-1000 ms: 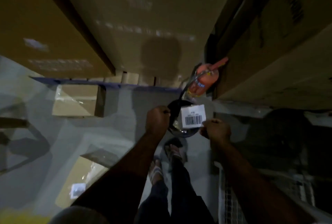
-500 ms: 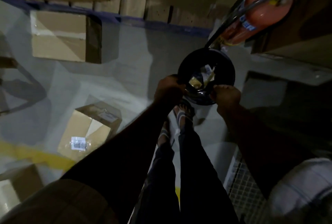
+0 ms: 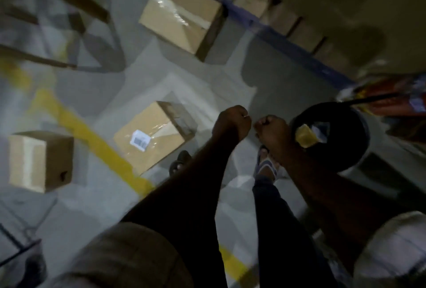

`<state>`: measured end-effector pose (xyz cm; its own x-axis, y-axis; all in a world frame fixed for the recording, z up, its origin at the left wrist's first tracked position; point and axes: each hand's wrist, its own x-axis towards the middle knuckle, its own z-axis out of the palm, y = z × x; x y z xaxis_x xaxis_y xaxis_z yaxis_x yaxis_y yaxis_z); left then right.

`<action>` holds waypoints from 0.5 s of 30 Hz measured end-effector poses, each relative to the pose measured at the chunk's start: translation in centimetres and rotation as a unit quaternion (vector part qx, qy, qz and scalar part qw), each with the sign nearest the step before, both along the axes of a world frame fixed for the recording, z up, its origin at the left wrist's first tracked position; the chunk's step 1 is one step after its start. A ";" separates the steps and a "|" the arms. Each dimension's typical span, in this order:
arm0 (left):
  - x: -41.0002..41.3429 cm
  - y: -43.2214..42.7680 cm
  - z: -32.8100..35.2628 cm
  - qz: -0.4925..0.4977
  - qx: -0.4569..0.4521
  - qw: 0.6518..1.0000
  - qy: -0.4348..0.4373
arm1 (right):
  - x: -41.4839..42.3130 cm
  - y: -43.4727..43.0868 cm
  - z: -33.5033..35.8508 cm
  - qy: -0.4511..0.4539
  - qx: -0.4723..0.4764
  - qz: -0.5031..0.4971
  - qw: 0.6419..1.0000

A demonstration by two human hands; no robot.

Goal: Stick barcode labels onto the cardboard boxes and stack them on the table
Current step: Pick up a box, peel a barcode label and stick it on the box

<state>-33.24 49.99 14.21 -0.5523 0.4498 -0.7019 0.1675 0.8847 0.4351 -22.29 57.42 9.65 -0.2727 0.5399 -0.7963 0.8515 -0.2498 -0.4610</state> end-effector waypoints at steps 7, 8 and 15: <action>-9.7 -18.0 -0.3 0.062 -0.041 0.996 0.055 | -12.8 -10.7 2.6 0.040 -0.003 0.188 0.981; -10.9 -21.0 -0.7 0.065 -0.045 0.995 0.064 | -14.0 -12.6 2.5 0.043 0.008 0.205 0.978; -18.2 -37.2 -4.3 0.197 -0.118 0.972 0.053 | -20.9 -24.3 -2.6 0.010 0.031 0.303 0.953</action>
<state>-51.46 12.84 9.92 -0.7238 0.0229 -0.6896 -0.1716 0.9621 0.2120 -43.17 33.10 7.08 -0.5639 0.3239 -0.7596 0.8217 0.3121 -0.4769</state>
